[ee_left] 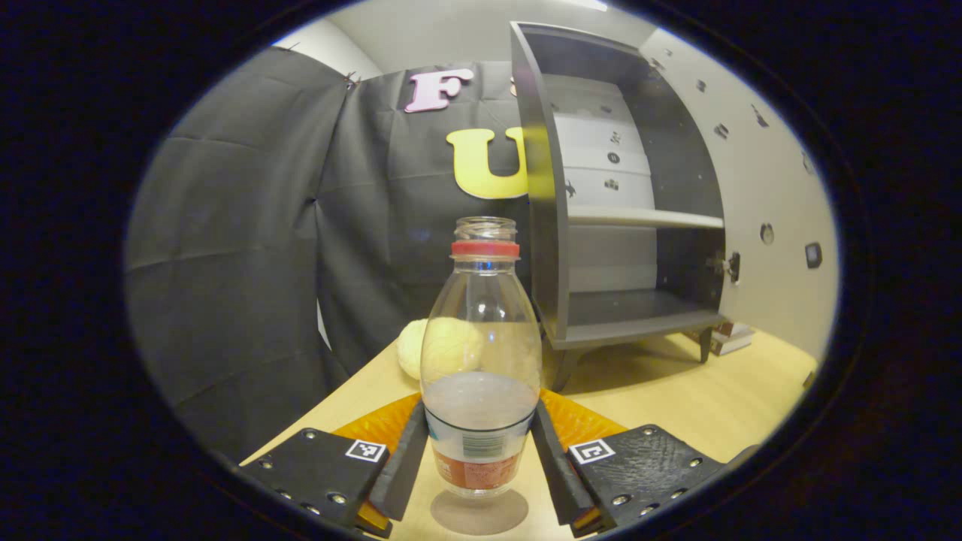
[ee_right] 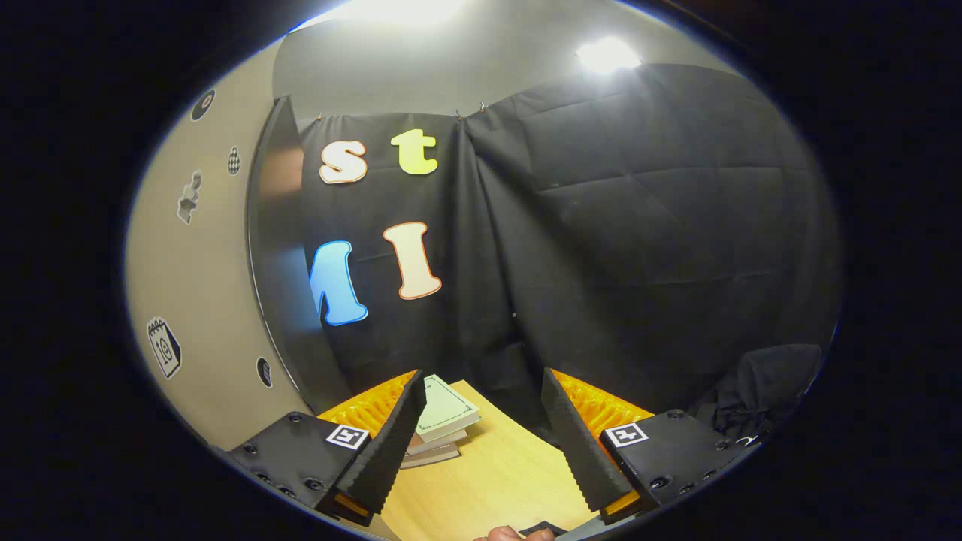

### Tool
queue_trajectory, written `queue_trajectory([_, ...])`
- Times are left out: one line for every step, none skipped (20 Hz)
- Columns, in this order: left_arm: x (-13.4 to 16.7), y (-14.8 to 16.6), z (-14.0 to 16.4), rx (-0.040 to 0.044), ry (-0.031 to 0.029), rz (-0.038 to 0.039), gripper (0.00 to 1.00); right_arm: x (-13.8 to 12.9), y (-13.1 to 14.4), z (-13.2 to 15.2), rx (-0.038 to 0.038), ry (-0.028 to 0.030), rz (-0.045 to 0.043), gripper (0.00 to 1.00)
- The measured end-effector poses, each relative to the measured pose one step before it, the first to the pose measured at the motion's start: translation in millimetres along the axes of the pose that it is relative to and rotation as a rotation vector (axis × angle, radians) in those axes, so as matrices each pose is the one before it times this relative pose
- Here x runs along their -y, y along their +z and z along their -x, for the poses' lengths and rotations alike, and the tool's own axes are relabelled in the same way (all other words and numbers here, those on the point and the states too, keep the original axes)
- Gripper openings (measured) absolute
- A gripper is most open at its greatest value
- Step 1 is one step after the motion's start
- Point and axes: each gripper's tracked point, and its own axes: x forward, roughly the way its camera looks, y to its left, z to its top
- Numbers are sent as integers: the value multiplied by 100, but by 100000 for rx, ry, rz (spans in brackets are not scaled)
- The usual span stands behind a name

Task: Open the cabinet door with the right hand, grasp the bottle in the cabinet with the left hand and place it on the coaster, then close the cabinet door with the right hand.

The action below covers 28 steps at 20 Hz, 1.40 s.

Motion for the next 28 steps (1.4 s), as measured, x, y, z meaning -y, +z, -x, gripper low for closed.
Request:
queue_trajectory([104,-542,219,239,-47,-196,73,-180,-27,131,1122,321,2974,98])
queue_trajectory([224,-724,-41,-1304,20,433,71,-32,175,108,2005,91,3480,98])
queue_trajectory([109,-1105,39,-1468,44,1020,73,-179,237,173,2366,523,3681,98])
queue_trajectory([71,-600,281,-248,-78,1293,73,-430,181,106,2101,834,3204,98])
queue_trajectory([9,-489,204,-324,780,824,73,-326,-11,153,491,1008,2077,98])
queue_trajectory([-116,-262,214,28,996,825,71,-525,-119,101,-163,1255,742,98])
queue_trajectory([-149,-362,-184,130,685,757,73,-347,-161,-42,-664,1083,10,98])
queue_trajectory([-33,-172,12,-203,757,308,73,-24,-258,-11,-1150,-4,-974,98])
queue_trajectory([-236,-614,284,-369,891,51,73,100,-320,26,-1512,-348,-1847,99])
queue_trajectory([-111,-386,309,-225,327,680,73,51,-401,100,-1500,-319,-1501,99])
queue_trajectory([-132,139,349,1230,442,657,73,181,-353,268,-977,-276,88,95])
queue_trajectory([-114,-98,253,-190,428,561,73,420,-339,224,-520,-782,1628,94])
queue_trajectory([-171,-271,221,6,578,605,71,477,-313,336,-508,-955,2071,94])
queue_trajectory([20,-6,29,-116,405,245,71,224,-331,288,-689,-657,1360,94])
queue_trajectory([56,-108,142,-45,4,-420,73,65,-339,177,-967,-89,476,94])
queue_trajectory([93,-60,212,71,-220,-576,71,-54,-431,74,-1076,78,-27,94])
queue_trajectory([43,45,44,-81,-311,-273,75,-40,-261,23,-1068,247,-306,94])
queue_trajectory([-3,8,-155,-536,-129,-287,75,-74,-282,-54,-1004,297,-297,94])
queue_trajectory([4,48,-73,-264,-10,-71,76,-87,-53,51,-395,298,-324,94])
queue_trajectory([-51,22,-12,-271,-119,-11,76,-71,56,-8,452,213,-91,94])
queue_trajectory([97,178,69,-52,-390,-219,72,6,95,69,625,83,346,94])
queue_trajectory([157,-36,145,86,-695,-393,75,-102,-61,18,526,333,658,99])
queue_trajectory([277,108,123,360,-691,-785,78,-26,-59,101,8,385,631,99])
queue_trajectory([100,267,302,351,-501,-1034,85,11,-282,21,-644,391,64,94])
queue_trajectory([93,418,178,690,-281,-866,92,5,-175,193,-843,594,-648,94])
queue_trajectory([3,506,-199,572,178,-627,90,138,-213,89,-539,214,-961,94])
queue_trajectory([-193,389,177,733,937,-370,90,223,-57,118,-90,-144,-744,94])
queue_trajectory([-304,425,35,713,1011,-60,90,146,-152,16,-76,-244,-335,95])
